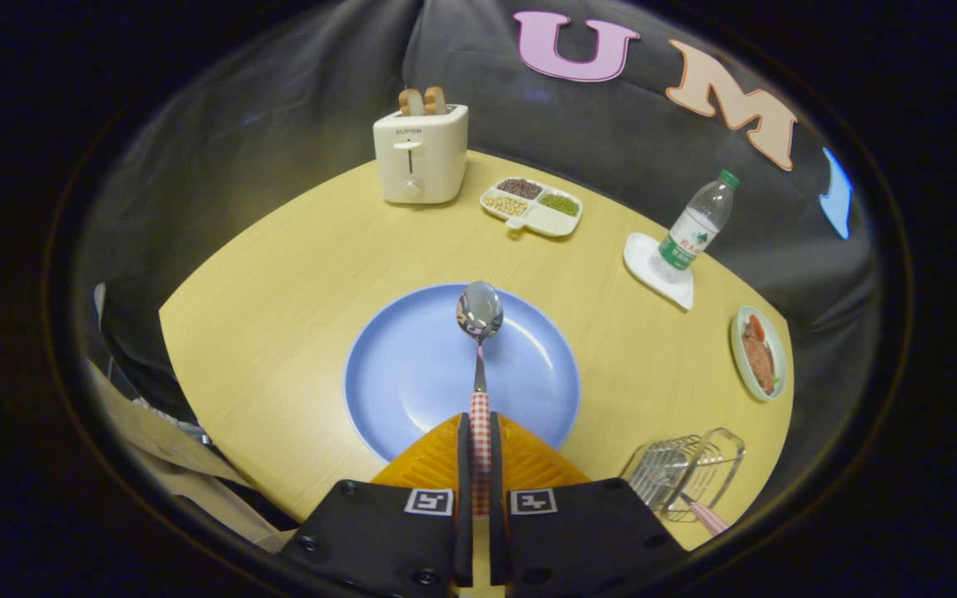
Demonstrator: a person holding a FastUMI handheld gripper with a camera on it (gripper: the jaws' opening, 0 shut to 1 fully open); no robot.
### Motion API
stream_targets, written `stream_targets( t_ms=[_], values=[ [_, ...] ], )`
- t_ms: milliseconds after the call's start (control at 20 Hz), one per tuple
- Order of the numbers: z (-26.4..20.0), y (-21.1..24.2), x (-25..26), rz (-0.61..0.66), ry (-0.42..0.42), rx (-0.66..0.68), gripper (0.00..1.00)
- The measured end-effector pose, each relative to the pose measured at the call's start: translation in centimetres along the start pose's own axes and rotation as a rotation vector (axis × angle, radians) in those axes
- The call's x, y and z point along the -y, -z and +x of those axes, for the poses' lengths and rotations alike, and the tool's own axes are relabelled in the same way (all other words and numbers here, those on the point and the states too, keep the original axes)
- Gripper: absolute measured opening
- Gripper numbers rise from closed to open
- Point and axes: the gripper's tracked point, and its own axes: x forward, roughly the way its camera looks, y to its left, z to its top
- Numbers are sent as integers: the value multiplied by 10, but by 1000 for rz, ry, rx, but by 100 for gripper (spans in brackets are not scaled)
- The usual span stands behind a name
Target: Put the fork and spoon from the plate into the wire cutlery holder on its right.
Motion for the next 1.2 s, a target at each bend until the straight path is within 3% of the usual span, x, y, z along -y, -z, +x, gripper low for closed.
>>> stream_targets(
  t_ms=[350,700,1200],
  values=[
    [-39,1,51,-22,21,-11,11],
    [-73,30,109,-72,49,-75,11],
    [-121,92,179,-107,67,-287,11]
  ],
)
